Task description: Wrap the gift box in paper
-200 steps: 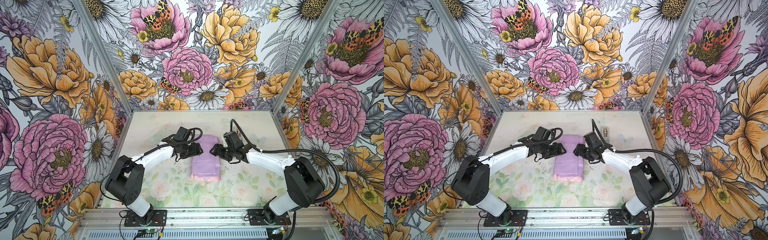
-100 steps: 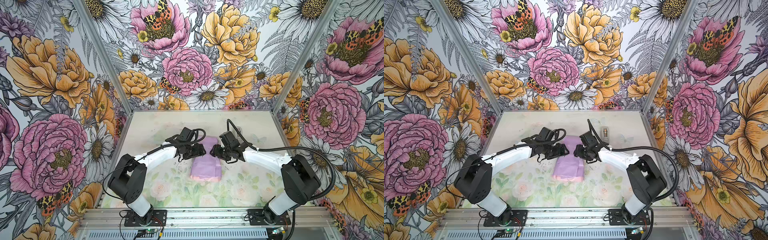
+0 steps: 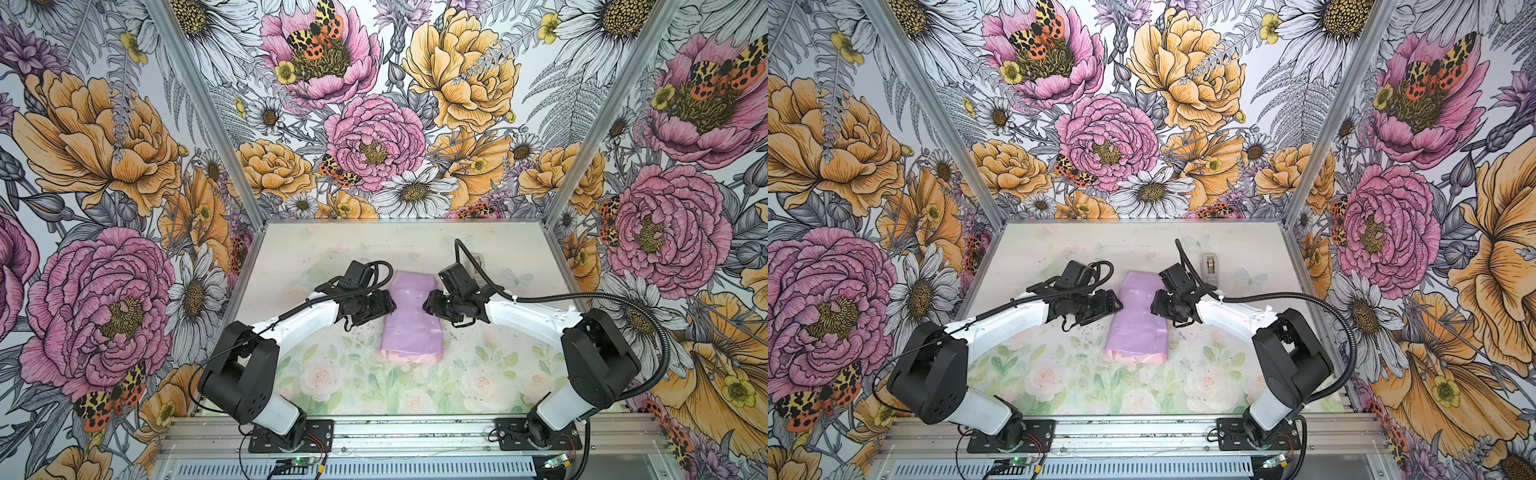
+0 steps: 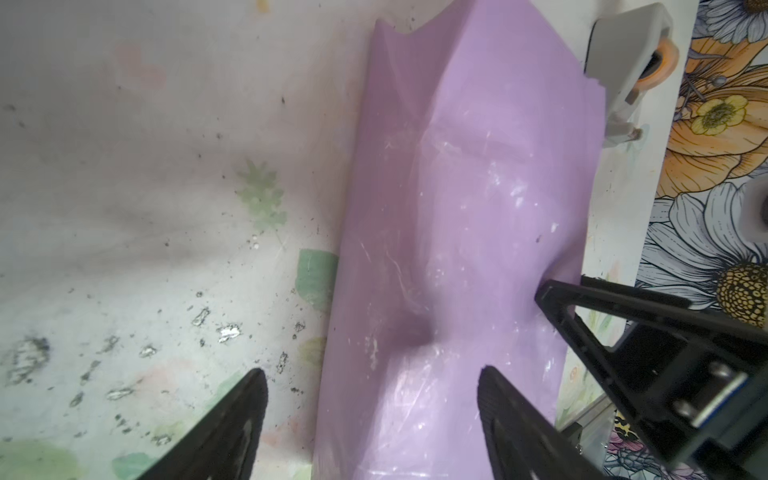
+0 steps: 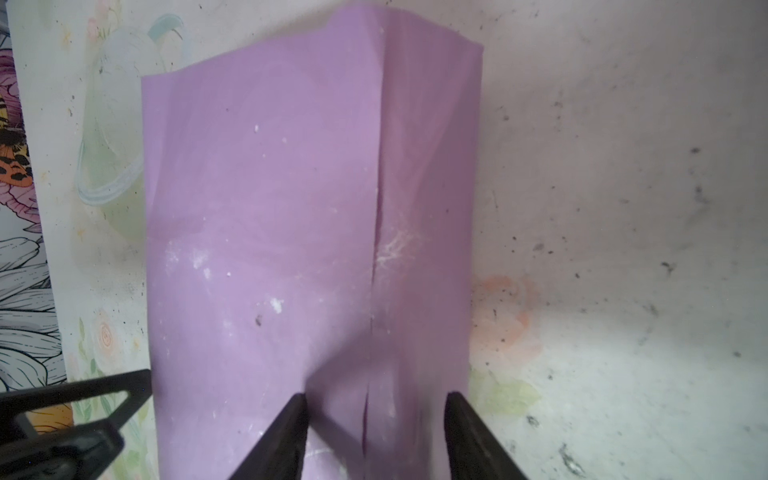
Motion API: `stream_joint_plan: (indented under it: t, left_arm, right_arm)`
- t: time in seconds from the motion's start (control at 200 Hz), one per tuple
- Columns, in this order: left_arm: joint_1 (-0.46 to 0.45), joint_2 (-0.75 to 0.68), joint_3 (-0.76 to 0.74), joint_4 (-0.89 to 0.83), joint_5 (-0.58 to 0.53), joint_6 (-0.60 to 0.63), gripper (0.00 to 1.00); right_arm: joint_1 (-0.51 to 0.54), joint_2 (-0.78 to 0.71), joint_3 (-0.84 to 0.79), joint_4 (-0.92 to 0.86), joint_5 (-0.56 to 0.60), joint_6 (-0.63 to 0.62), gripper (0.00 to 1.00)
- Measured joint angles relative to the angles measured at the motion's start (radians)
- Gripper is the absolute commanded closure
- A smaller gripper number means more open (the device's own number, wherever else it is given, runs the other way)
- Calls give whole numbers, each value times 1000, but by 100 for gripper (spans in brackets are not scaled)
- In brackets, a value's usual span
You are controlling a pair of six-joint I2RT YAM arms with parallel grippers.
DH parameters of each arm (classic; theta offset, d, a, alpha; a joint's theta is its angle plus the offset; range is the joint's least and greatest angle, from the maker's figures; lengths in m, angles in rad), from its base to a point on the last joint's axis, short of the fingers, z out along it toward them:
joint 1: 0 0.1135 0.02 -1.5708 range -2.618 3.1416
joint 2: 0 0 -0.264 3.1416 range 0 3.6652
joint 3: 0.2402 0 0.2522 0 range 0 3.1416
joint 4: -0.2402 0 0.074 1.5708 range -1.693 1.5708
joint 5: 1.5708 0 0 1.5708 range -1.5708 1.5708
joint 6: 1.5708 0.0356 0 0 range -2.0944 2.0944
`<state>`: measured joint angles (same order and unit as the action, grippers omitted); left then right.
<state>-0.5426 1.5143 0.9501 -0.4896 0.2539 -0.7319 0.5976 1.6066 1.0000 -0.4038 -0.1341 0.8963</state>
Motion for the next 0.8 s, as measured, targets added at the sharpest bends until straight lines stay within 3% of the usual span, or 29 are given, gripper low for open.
stream_joint_plan:
  t: [0.64, 0.725, 0.801]
  left_arm:
    - [-93, -1, -14, 76, 0, -108, 21]
    - [-102, -1, -14, 76, 0, -108, 21]
    - [-103, -1, -14, 76, 0, -108, 21]
  right_arm:
    - [52, -31, 0, -8, 37, 114, 31]
    - [54, -32, 0, -8, 49, 122, 33]
    - [54, -32, 0, -8, 57, 127, 41]
